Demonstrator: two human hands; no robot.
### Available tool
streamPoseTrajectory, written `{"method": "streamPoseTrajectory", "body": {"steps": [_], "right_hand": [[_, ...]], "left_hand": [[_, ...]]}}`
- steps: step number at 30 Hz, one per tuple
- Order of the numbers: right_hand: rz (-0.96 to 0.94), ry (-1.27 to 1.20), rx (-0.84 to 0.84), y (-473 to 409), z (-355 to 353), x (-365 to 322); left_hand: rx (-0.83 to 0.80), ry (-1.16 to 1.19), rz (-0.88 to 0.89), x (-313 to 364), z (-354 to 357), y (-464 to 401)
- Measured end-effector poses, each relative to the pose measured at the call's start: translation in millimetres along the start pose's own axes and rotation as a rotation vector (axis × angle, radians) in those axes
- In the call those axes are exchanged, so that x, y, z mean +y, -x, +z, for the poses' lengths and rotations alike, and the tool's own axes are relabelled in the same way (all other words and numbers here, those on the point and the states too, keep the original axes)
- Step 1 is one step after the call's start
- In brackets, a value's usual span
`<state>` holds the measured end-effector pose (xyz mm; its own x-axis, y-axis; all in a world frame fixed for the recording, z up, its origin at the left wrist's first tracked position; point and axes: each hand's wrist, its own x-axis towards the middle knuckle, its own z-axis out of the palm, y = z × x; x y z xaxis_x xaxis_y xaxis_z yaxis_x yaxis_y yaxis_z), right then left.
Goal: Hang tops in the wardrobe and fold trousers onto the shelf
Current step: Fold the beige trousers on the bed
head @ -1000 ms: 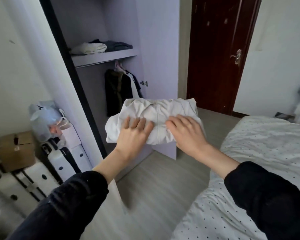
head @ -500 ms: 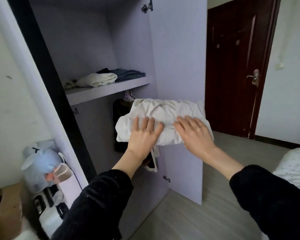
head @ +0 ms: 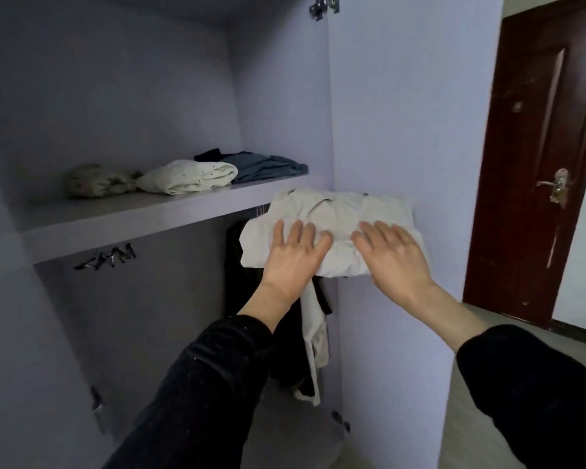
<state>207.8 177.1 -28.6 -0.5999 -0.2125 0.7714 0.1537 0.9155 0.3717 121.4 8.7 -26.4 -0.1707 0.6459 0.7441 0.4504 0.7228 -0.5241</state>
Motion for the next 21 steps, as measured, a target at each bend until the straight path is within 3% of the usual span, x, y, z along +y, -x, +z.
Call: {"method": "streamPoseTrajectory", "body": {"steps": [11, 19, 21], "right_hand": [[-0.237, -0.244, 0.289, -216.8, 109.1, 2.2], [-0.349, -0.439, 0.662, -380.9, 121.1, -131.5], [-0.351, -0.479, 0.779, -414.0, 116.5, -163.2]], "left_hand": [[-0.008, -0.384, -0.164, -143.7, 74.6, -85.7], [-0.179, -0.675, -0.375, -292.7, 54.9, -50.1], [-0.151, -0.679, -0.444, -321.9, 54.7, -40.4]]}}
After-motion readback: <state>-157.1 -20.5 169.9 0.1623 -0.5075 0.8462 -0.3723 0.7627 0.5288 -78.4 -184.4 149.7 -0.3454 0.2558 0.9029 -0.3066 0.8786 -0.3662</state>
